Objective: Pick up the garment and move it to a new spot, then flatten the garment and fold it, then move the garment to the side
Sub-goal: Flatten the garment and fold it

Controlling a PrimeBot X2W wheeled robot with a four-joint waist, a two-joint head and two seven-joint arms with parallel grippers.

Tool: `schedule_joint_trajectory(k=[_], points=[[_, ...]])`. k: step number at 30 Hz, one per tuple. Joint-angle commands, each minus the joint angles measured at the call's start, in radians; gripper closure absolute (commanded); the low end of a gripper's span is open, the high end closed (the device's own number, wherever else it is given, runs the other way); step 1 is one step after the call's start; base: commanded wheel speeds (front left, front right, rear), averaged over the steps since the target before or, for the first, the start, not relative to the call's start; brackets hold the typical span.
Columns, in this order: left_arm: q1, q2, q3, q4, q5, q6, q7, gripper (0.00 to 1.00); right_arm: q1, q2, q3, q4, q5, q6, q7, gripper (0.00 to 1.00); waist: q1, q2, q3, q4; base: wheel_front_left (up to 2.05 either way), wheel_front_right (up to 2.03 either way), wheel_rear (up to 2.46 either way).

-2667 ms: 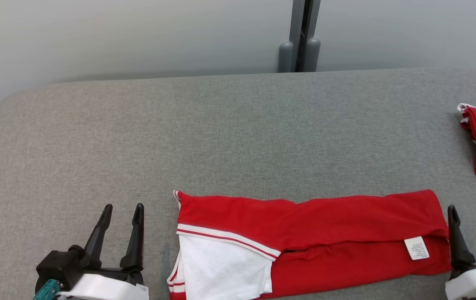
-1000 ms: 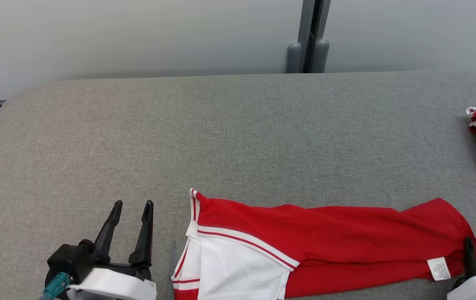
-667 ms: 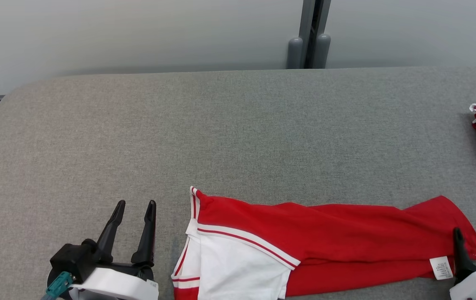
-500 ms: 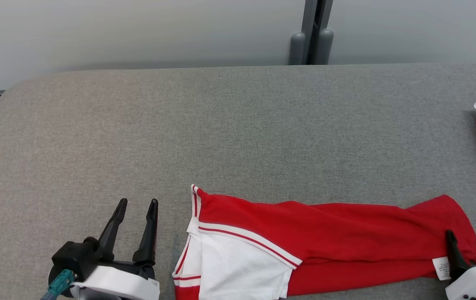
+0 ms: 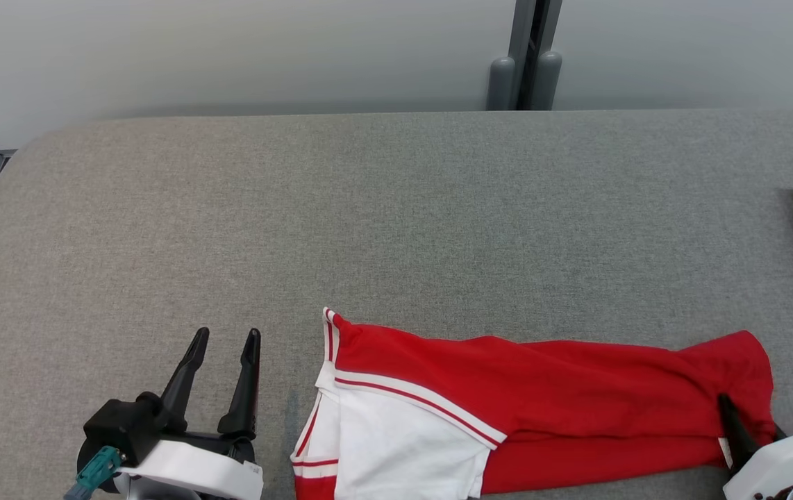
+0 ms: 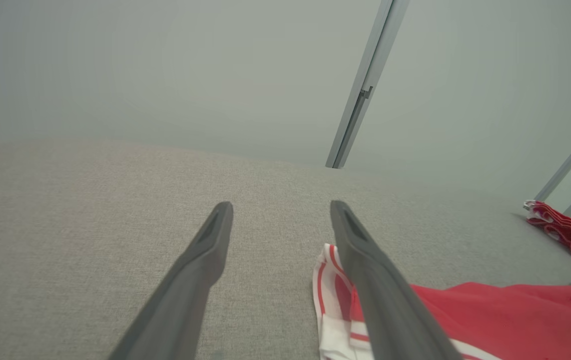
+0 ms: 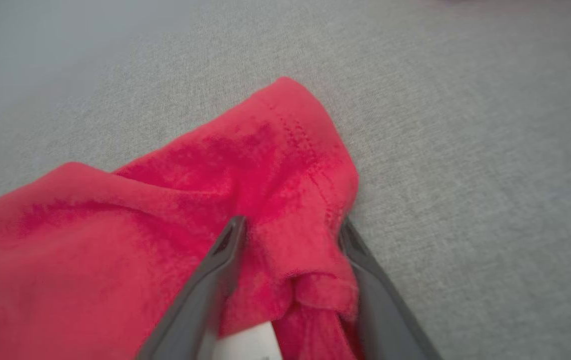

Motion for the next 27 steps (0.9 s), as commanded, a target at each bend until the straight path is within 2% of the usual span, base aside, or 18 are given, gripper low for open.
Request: schedule_joint_trajectory(k=[1, 8, 18, 23, 27], points=[[-0.001, 0.001, 0.003, 0.002, -0.001, -0.001, -0.005, 0.00, 0.015, 0.024, 0.048, 0.009, 0.012, 0.003, 0.011, 1.00, 0.0000, -0.0001, -0.002, 0.000, 0.00, 0.00, 0.00], [-0.002, 0.000, 0.011, 0.001, -0.001, -0.001, -0.005, 0.00, -0.030, -0.050, 0.072, 0.068, 0.022, -0.001, -0.038, 1.00, 0.0000, -0.0001, -0.005, -0.005, 0.00, 0.00, 0.00], [-0.006, -0.001, 0.008, 0.001, 0.003, -0.001, -0.005, 0.00, -0.091, -0.118, -0.084, 0.161, -0.072, 0.001, -0.050, 1.00, 0.0000, -0.0001, -0.005, -0.011, 0.00, 0.00, 0.00], [0.000, -0.003, 0.013, 0.005, -0.001, -0.001, -0.005, 0.00, -0.073, -0.116, -0.108, 0.111, -0.133, 0.001, -0.050, 1.00, 0.0000, -0.0001, -0.015, -0.013, 0.00, 0.00, 0.00], [0.010, -0.005, 0.021, 0.006, -0.005, -0.001, -0.005, 0.00, -0.055, -0.099, -0.064, 0.037, -0.153, 0.001, -0.050, 1.00, 0.0000, -0.0001, -0.028, -0.024, 0.00, 0.00, 0.00]])
